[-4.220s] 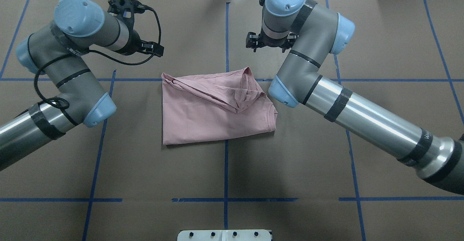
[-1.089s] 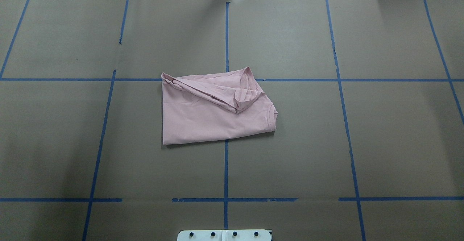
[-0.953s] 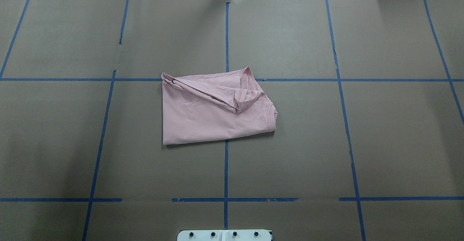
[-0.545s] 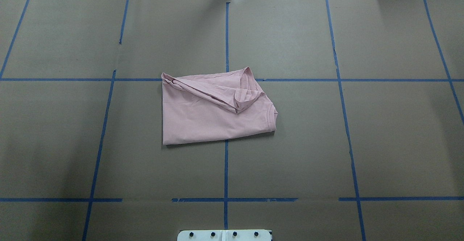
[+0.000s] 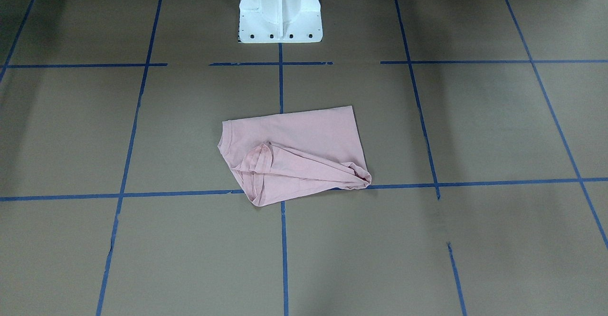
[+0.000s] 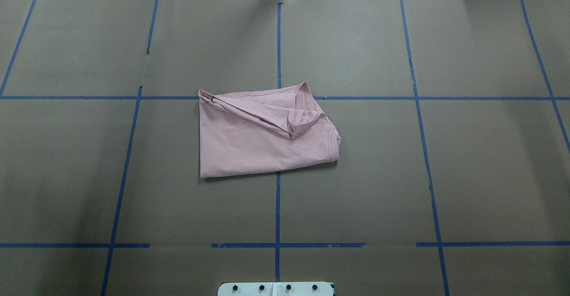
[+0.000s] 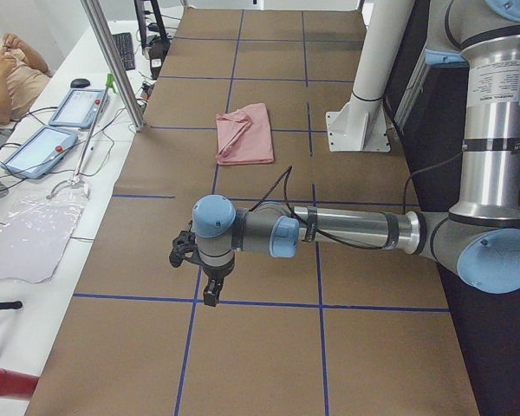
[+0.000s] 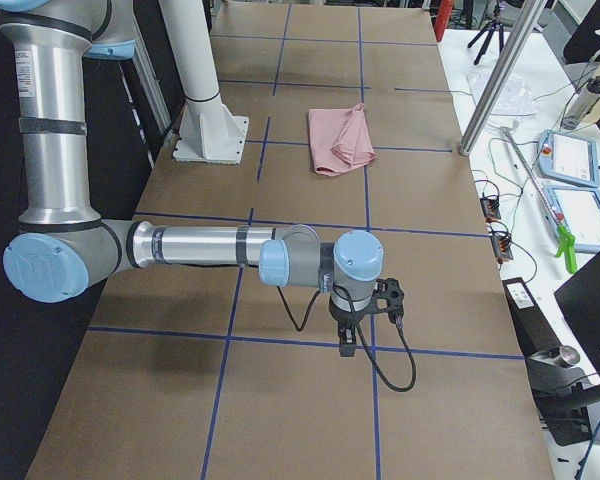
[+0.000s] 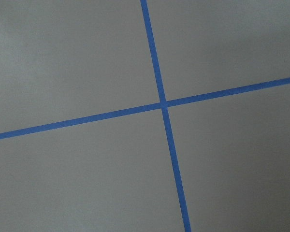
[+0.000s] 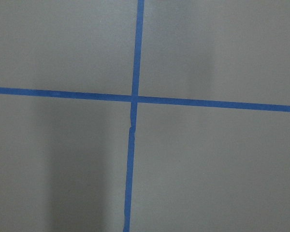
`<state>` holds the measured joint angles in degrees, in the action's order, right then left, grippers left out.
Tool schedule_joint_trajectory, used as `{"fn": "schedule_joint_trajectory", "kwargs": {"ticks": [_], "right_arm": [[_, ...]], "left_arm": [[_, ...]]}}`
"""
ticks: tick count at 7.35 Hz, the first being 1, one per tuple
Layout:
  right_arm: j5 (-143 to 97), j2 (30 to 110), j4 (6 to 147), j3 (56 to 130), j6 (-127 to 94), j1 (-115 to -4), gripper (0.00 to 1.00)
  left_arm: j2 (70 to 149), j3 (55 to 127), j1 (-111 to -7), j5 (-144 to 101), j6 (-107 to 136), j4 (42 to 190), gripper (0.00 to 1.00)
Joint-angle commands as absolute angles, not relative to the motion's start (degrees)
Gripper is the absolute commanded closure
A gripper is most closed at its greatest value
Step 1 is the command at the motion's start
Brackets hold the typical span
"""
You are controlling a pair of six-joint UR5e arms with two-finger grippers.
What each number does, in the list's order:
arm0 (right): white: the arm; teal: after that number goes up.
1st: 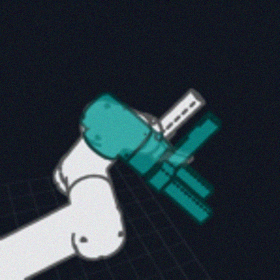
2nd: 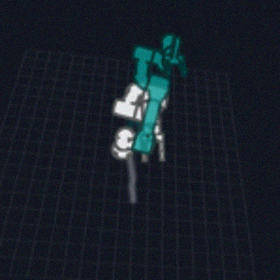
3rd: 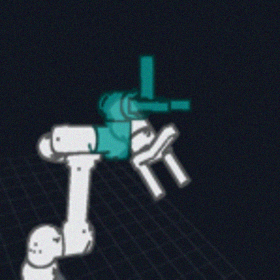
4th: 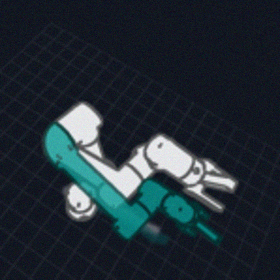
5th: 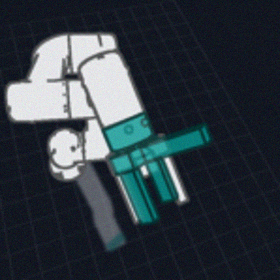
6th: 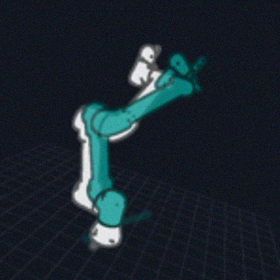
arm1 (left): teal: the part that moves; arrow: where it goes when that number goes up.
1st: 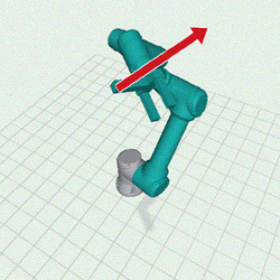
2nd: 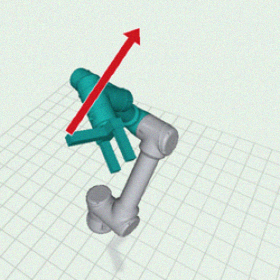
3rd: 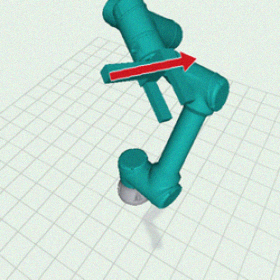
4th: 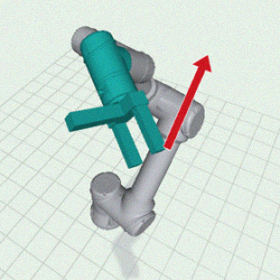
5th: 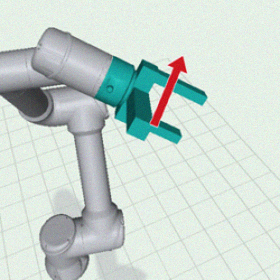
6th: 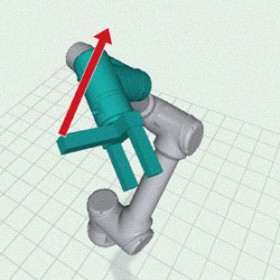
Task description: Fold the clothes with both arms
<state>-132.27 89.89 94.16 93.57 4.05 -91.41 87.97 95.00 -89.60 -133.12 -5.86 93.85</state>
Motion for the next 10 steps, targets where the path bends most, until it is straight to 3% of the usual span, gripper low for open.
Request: {"fn": "schedule_joint_trajectory", "kwargs": {"ticks": [1,10], "right_arm": [[-132.28,89.74,96.24,94.22,4.04,-91.41,0.00],[-132.28,89.65,96.15,94.13,4.04,-90.79,0.00]], "left_arm": [[87.80,95.01,-89.65,-133.15,-5.80,93.26,0.00],[88.51,96.77,-89.56,-132.98,-6.06,90.26,0.00]]}}
